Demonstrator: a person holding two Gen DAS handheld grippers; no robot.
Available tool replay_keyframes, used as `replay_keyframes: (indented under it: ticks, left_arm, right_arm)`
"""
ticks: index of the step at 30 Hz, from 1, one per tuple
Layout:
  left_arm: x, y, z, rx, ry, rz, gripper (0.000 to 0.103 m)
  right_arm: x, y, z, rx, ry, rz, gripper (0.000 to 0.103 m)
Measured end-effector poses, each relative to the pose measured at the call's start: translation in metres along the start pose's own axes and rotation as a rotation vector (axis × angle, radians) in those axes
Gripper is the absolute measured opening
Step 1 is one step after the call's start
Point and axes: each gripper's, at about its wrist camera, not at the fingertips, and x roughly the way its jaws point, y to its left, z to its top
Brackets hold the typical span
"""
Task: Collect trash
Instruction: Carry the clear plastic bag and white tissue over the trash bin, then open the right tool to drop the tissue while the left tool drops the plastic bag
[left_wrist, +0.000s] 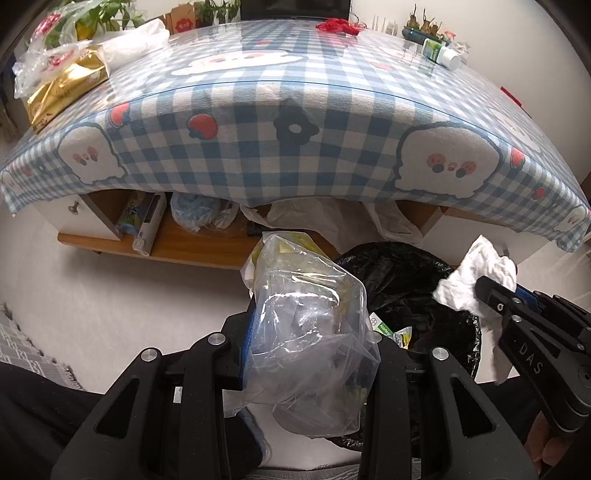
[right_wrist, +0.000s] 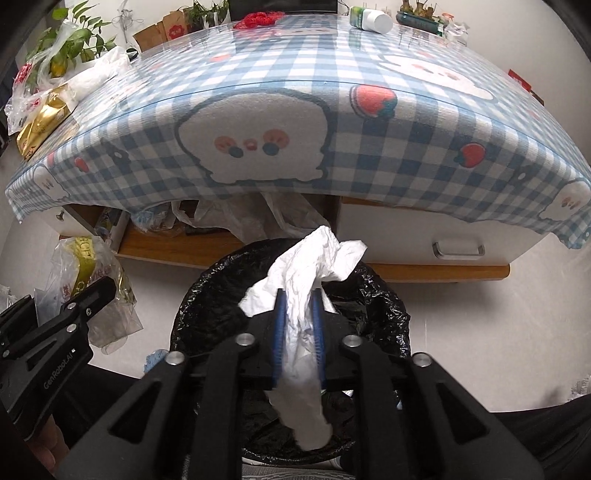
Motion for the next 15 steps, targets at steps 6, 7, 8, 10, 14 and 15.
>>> replay_keyframes:
  ticks: [6, 7, 8, 10, 14, 15]
  left_arm:
    - [0.008, -0.009, 0.0, 0.009, 0.017, 0.0, 0.033]
    - [0.009, -0.012, 0.0, 0.013, 0.02, 0.0, 0.033]
    - [0.01, -0.014, 0.0, 0.016, 0.022, 0.0, 0.033]
    - [0.011, -0.02, -0.001, 0.021, 0.025, -0.006, 0.033]
    - [0.014, -0.035, -0.004, 0.034, 0.039, -0.02, 0.033]
    - [0.014, -0.039, -0.004, 0.039, 0.041, -0.024, 0.033]
  right_arm:
    - [0.004, -0.005, -0.004, -0.001, 0.003, -0.013, 0.046]
    - [0.004, -0.008, -0.004, 0.003, 0.004, -0.017, 0.049]
    - [0.003, -0.012, -0.006, 0.006, 0.005, -0.02, 0.054]
    - [0.002, -0.02, -0.007, 0.012, 0.002, -0.03, 0.062]
    - [-0.003, -0.04, -0.009, 0.042, -0.004, -0.049, 0.079]
    - [-0.005, -0.045, -0.009, 0.05, -0.008, -0.061, 0.083]
